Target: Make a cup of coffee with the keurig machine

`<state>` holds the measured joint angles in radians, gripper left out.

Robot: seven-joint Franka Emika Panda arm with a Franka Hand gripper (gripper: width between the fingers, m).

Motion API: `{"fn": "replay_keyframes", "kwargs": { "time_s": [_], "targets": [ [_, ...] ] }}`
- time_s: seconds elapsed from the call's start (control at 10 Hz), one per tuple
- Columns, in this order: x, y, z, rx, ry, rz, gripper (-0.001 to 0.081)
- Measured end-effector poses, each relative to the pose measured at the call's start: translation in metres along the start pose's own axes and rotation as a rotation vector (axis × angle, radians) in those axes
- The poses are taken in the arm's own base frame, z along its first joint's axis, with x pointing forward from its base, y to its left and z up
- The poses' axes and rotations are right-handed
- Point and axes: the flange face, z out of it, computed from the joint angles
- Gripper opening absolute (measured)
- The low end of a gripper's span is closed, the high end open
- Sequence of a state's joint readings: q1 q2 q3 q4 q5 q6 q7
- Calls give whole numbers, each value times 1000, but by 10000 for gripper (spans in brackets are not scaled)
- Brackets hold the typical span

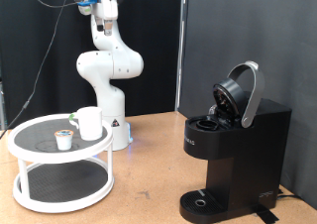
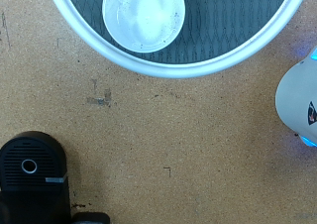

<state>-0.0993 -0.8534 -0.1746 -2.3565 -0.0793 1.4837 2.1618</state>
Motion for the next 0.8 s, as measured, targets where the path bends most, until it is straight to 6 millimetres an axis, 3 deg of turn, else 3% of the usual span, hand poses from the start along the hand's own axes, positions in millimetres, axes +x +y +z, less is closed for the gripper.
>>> {"fn": "replay_keyframes", "kwargs": {
  "time_s": [0.3, 0.8],
  "targets": [
    [21, -15, 2, 14, 1, -6, 808],
    [71, -66, 4, 10, -36, 51, 808]
  ]
}}
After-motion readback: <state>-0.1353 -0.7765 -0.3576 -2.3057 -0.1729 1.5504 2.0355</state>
